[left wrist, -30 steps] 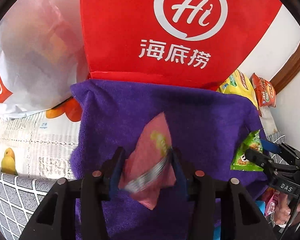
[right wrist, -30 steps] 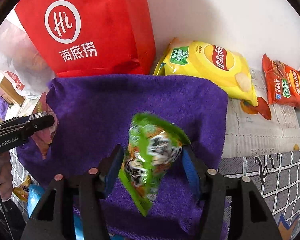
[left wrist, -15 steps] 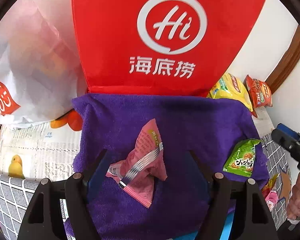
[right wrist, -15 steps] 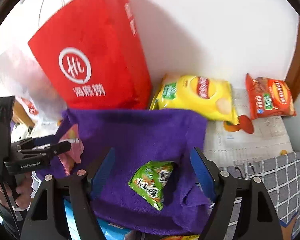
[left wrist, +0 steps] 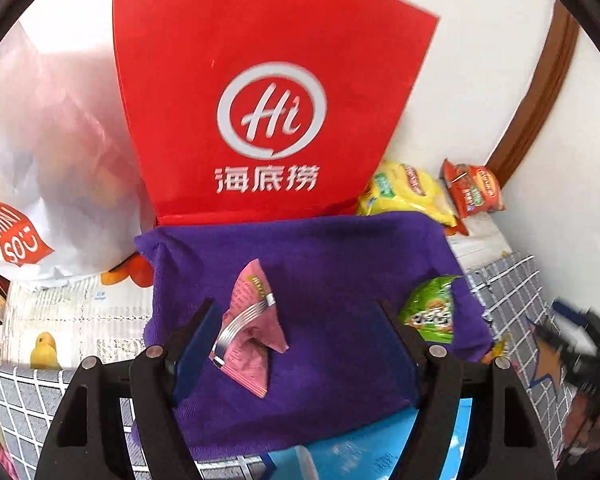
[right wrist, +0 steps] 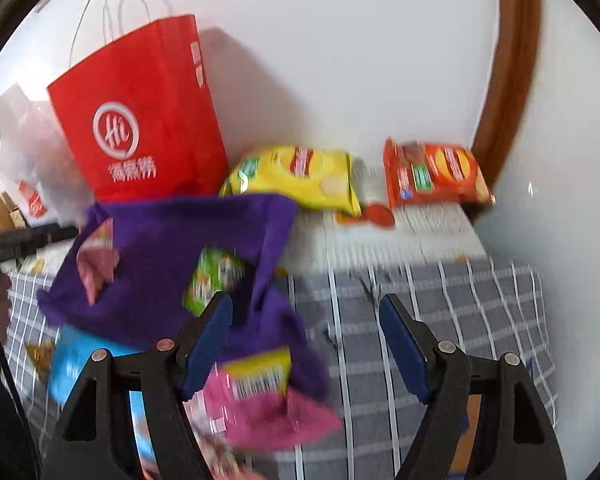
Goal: Organize snacks
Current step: 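Grasp the large pink-yellow bag with the right gripper while the left grasps the yellow chip bag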
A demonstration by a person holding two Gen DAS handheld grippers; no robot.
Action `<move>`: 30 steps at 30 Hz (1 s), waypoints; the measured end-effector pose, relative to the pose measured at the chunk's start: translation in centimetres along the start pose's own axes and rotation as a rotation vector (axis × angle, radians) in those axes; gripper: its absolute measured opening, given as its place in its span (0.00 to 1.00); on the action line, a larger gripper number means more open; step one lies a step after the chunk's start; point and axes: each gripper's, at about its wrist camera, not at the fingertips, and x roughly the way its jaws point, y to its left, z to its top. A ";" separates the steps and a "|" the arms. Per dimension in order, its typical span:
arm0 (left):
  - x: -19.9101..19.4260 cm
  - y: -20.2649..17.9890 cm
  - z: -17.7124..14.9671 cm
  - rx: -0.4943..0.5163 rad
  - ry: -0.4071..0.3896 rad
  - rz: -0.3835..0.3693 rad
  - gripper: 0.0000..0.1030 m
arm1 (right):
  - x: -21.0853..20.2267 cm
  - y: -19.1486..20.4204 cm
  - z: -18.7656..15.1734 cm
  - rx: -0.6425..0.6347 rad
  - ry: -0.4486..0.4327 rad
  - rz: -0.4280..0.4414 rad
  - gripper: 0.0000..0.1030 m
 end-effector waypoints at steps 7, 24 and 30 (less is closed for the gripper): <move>-2.7 -0.7 -0.9 -0.016 0.005 0.003 0.73 | 0.1 1.2 -4.4 -0.054 0.071 0.099 0.74; -7.5 3.3 -7.9 -0.082 0.041 0.110 0.73 | 5.0 3.4 -6.4 -0.200 0.124 0.074 0.82; -8.1 4.9 -10.5 -0.105 0.060 0.148 0.73 | 3.6 3.4 -7.1 -0.175 0.080 0.099 0.73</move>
